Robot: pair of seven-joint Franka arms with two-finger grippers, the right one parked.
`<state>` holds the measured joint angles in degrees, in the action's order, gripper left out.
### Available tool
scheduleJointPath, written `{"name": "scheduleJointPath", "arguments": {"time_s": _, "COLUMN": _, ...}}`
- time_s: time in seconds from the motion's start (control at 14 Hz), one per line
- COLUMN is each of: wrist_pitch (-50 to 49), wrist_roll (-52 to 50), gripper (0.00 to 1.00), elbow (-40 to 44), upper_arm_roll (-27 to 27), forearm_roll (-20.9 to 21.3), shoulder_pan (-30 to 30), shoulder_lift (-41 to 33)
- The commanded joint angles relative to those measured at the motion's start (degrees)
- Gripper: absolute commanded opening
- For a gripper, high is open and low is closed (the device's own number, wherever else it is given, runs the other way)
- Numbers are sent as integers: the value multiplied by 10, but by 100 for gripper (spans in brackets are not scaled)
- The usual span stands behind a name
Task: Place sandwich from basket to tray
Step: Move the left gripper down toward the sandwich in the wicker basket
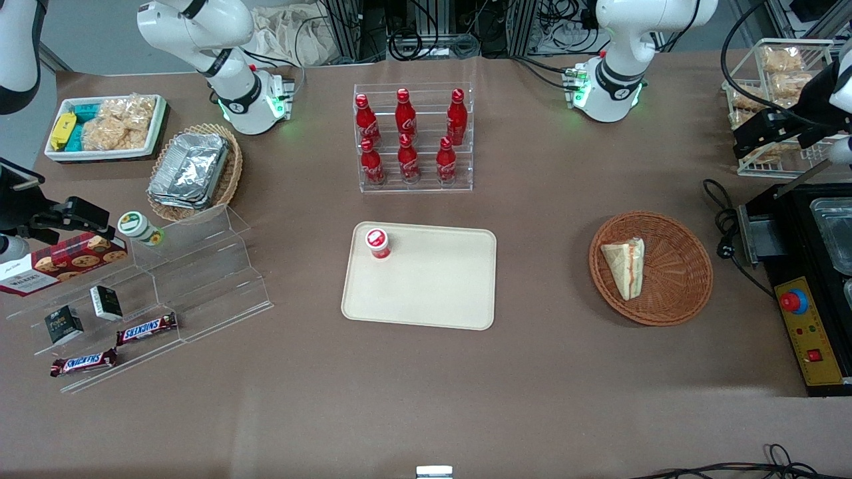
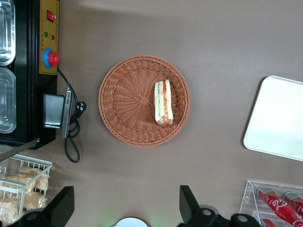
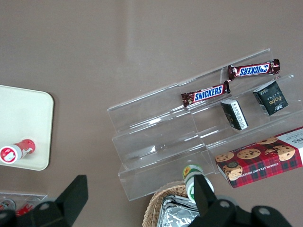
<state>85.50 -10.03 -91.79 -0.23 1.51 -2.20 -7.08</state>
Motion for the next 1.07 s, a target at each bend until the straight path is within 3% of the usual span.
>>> {"name": "scheduleJointPath", "arguments": {"time_s": 0.0, "wrist_pitch": -19, "wrist_roll": 5, "gripper": 100, "elbow": 19, "upper_arm_roll": 7, "forearm_roll": -7, "shoulder_pan": -6, "shoulder_lift": 7}}
{"name": "scheduleJointPath", "arguments": {"time_s": 0.21, "wrist_pitch": -18, "wrist_roll": 8, "gripper": 100, "elbow": 21, "upper_arm_roll": 12, "forearm_roll": -33, "shoulder_pan": -5, "shoulder_lift": 11}}
{"name": "scheduleJointPath", "arguments": {"time_s": 0.43, "wrist_pitch": -18, "wrist_roll": 11, "gripper": 100, "elbow": 6, "upper_arm_roll": 18, "forearm_roll": -34, "shoulder_pan": -5, "shoulder_lift": 27}}
{"name": "scheduleJointPath", "arguments": {"time_s": 0.71, "wrist_pitch": -3, "wrist_roll": 5, "gripper": 100, "elbow": 4, "upper_arm_roll": 17, "forearm_roll": -31, "shoulder_pan": -5, "shoulder_lift": 101}}
{"name": "scheduleJointPath", "arguments": {"time_s": 1.0, "wrist_pitch": 127, "wrist_roll": -25, "gripper": 100, "elbow": -88, "upper_arm_roll": 17, "forearm_roll": -39, "shoulder_pan": -6, "shoulder_lift": 128}}
